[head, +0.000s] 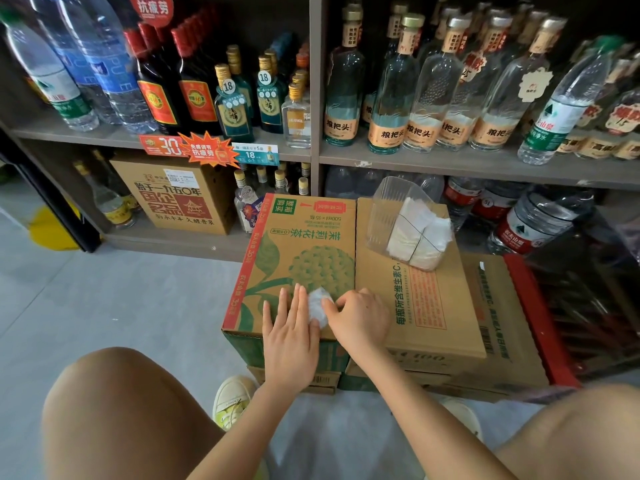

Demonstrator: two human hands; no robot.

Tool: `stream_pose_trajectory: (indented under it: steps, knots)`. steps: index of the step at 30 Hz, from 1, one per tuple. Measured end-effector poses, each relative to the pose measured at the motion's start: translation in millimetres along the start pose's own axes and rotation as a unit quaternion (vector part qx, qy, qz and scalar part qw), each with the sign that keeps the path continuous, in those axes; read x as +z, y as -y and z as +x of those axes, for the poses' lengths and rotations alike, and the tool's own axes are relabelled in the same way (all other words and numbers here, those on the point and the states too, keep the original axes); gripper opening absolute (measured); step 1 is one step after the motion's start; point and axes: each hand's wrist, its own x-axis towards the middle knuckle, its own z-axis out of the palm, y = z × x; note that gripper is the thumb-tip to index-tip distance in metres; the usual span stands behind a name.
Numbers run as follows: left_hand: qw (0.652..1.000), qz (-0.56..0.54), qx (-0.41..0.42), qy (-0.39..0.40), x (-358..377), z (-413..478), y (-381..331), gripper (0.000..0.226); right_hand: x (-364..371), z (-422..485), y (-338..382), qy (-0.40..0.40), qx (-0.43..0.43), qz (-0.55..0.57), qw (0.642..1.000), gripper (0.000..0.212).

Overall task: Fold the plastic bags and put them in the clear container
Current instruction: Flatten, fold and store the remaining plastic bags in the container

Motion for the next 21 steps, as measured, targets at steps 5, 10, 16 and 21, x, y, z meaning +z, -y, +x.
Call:
stream_pose_trajectory:
  steps: [5,10,16,21]
  knots:
    - [0.990,-0.124,-0.069,0.007,-10.9,4.0,-0.7,0.067,-2.3,6.1,-1.6,0.065,0.033,0.151,0.986,0.021]
    - [0.895,-0.357,-0.258,-0.067,-46.4,12.1,-17.4,0.061,-24.2,3.3,-9.3,0.093,0.116,0.445,0.883,0.014]
    - [0.691,-0.605,-0.368,0.145,-75.4,42.6,-46.4,0.053,-53.4,3.9,-17.0,0.054,0.141,0.563,0.813,0.012]
    - [0.727,-0.598,-0.326,0.092,-72.9,61.4,-65.1,0.050,-63.6,9.7,-30.9,-0.006,0.099,0.543,0.834,0.013]
